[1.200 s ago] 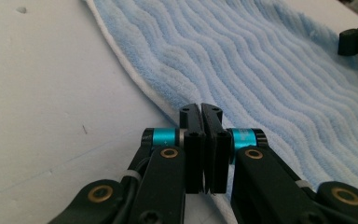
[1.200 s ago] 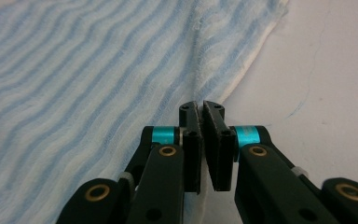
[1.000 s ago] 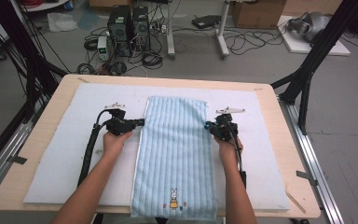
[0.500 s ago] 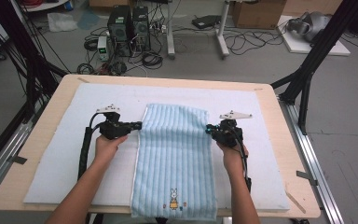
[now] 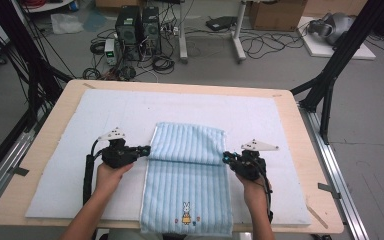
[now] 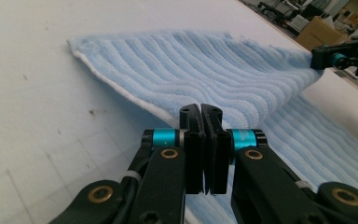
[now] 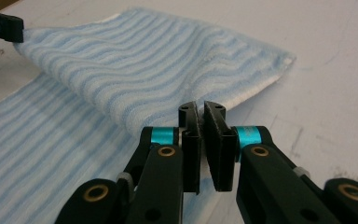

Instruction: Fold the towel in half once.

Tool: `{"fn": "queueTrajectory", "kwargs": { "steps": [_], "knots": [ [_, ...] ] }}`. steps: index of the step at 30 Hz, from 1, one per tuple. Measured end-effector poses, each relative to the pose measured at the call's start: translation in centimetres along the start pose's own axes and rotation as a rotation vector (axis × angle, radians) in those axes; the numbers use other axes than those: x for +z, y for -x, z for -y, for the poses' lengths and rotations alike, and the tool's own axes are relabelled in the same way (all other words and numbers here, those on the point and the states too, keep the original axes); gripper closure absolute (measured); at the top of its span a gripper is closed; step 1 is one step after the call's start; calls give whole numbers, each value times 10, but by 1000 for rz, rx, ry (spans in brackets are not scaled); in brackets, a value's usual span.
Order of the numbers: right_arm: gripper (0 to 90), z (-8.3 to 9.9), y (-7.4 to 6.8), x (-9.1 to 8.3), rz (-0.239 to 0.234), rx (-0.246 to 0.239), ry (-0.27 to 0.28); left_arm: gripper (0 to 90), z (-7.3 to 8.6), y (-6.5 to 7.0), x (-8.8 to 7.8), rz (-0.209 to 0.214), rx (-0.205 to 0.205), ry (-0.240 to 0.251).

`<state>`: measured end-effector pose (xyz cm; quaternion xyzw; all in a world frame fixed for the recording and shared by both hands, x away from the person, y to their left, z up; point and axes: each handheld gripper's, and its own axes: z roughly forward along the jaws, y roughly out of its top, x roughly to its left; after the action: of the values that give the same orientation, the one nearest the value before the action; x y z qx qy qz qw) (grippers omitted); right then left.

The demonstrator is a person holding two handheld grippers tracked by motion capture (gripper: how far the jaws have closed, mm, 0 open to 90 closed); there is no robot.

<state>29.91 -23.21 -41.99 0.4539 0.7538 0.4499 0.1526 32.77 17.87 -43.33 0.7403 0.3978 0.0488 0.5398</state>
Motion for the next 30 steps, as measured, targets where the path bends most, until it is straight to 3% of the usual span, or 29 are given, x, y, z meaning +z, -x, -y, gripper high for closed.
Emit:
{"fn": "queueTrajectory", "kwargs": {
  "steps": [6,15,16,19,22,27,30],
  "knots": [
    [848,13,-9,-7,17,5,-14,873,20,9,-7,16,12,-11],
    [808,22,-12,-10,28,17,-38,856,26,14,-7,6,26,-15],
    [800,22,-12,-10,25,17,-35,814,25,13,-8,-3,18,3],
    [732,18,-11,-10,16,14,-25,547,20,7,-7,-13,-17,36],
    [663,12,-8,-11,18,19,-13,460,11,-1,-4,-23,5,37],
    [606,0,-5,-8,33,14,-12,457,-6,-12,1,-63,69,74],
    [573,-6,-4,-6,37,15,-3,453,-15,-21,5,-82,44,70]
  ]
}}
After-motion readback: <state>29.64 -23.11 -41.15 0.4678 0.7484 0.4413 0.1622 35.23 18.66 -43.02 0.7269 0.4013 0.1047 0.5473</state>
